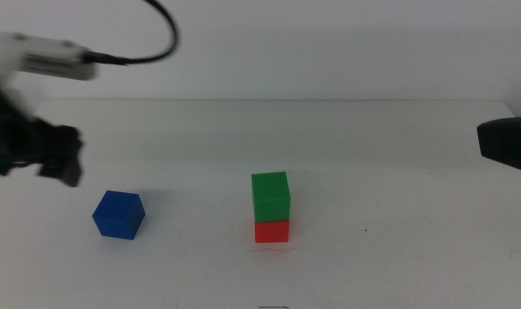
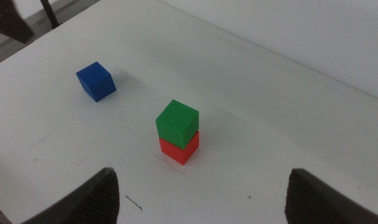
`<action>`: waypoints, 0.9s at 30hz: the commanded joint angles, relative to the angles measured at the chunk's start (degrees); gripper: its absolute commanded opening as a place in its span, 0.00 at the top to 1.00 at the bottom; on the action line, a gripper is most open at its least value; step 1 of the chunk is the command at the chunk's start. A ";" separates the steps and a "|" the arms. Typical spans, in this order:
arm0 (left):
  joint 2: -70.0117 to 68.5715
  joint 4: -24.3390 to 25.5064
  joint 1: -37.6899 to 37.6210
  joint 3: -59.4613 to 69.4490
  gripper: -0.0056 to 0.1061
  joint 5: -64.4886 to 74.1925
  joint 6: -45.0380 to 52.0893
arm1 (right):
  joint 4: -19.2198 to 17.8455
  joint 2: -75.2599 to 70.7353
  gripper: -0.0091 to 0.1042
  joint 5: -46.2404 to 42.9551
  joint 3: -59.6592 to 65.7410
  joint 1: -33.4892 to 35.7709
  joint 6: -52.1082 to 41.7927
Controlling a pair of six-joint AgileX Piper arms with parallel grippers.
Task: Stack red cubes first, then green, then blue cubes in a specific spot.
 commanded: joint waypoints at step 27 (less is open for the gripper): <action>26.88 1.28 -3.50 -9.63 0.13 -8.24 2.06 | -0.13 -0.30 0.31 -4.30 -1.31 -0.47 -0.95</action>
